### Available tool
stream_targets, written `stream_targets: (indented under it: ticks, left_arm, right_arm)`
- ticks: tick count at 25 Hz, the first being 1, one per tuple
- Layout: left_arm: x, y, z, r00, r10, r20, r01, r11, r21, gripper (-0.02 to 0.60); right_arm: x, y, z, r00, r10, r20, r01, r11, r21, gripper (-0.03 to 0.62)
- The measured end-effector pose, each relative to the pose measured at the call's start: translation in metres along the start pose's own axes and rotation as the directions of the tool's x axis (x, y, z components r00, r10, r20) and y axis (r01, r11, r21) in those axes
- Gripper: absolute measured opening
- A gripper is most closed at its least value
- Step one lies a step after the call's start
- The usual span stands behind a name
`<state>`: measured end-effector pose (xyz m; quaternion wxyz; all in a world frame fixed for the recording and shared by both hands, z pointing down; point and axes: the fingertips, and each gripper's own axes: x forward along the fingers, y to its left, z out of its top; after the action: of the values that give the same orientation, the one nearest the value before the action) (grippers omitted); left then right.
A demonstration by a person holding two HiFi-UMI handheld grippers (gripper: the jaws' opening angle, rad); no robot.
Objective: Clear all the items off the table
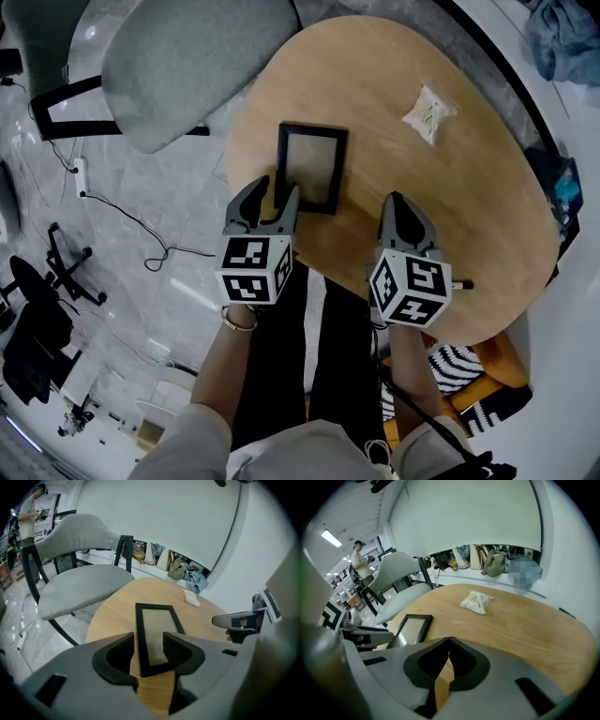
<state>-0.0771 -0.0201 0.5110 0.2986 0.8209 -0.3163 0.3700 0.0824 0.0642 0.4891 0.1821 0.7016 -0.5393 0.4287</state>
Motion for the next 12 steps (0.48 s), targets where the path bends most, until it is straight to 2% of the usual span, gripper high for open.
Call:
stream_targets:
  ticks: [7, 12]
  left_arm:
    - [0.009, 0.006, -0.003, 0.999, 0.007, -0.04, -0.007, 1.0, 0.017, 0.186]
    - [0.019, 0.007, -0.004, 0.994, -0.021, -0.109, 0.021, 1.0, 0.001, 0.213]
  right_arm:
    - [0.002, -0.001, -0.008, 1.0, -0.006, -0.017, 0.006, 1.0, 0.011, 0.025]
    - [0.004, 0.001, -0.009, 1.0, -0.005, -0.018, 0.005, 1.0, 0.022, 0.025]
